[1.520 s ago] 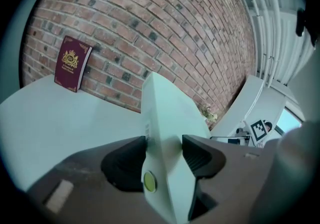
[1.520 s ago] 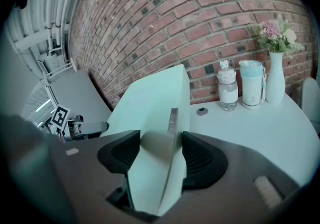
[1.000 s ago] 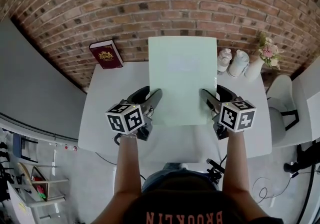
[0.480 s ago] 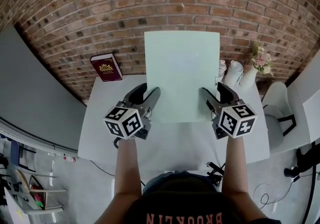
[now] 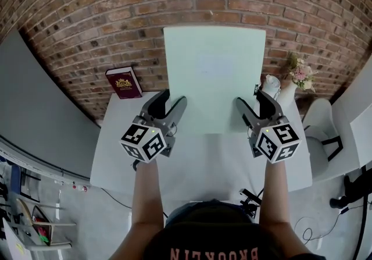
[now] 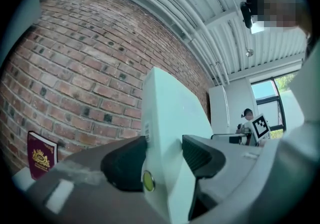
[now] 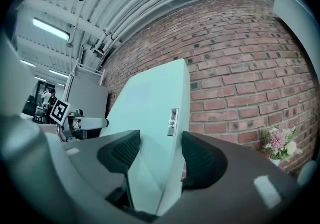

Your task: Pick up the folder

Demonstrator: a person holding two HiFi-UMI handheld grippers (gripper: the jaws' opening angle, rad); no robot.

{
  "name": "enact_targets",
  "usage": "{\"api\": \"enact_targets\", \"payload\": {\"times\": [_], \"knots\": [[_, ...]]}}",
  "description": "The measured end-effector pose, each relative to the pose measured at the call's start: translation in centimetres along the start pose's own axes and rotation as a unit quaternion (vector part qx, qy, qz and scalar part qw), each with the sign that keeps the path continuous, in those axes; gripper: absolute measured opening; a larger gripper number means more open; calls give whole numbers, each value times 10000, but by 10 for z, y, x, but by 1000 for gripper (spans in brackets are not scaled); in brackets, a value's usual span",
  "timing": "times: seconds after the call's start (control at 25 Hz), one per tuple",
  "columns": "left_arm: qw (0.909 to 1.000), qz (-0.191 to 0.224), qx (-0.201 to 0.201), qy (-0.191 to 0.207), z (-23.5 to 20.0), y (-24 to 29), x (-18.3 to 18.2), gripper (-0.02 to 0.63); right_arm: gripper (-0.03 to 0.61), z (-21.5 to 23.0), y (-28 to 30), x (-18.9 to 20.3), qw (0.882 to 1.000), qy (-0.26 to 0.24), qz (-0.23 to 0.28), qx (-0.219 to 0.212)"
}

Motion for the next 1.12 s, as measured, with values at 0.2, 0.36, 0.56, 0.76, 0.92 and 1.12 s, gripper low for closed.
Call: {"api": "enact_targets", "payload": {"times": [0.2,0.36,0.56,0.76,0.92,1.12], "knots": [[9995,219,49,230,2,1,-15,238,267,-5,2,-13,9995,-193,256,-32],[9988,316,53,370,4,2,-27,238,265,-8,5,-26,9985,-405,367,-51],[9977,432,33,518,8,1,-38,238,262,-12,5,-35,9975,-503,489,-67],[9968,537,46,587,12,3,-45,238,261,-13,3,-43,9963,-604,614,-54],[9961,585,59,659,14,3,-51,238,261,-14,4,-48,9957,-646,655,-45],[9957,622,44,679,16,4,-54,238,259,-14,3,-51,9959,-620,660,-15]]}}
Point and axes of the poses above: the fingertips, and each gripper's own axes: y forward along the fingers, z to its right, x out of its underside, the point moved 9 cm from there along -y, backward along the fingers, and after that the axes turned 11 degrees about z, right-handed, at the moved point
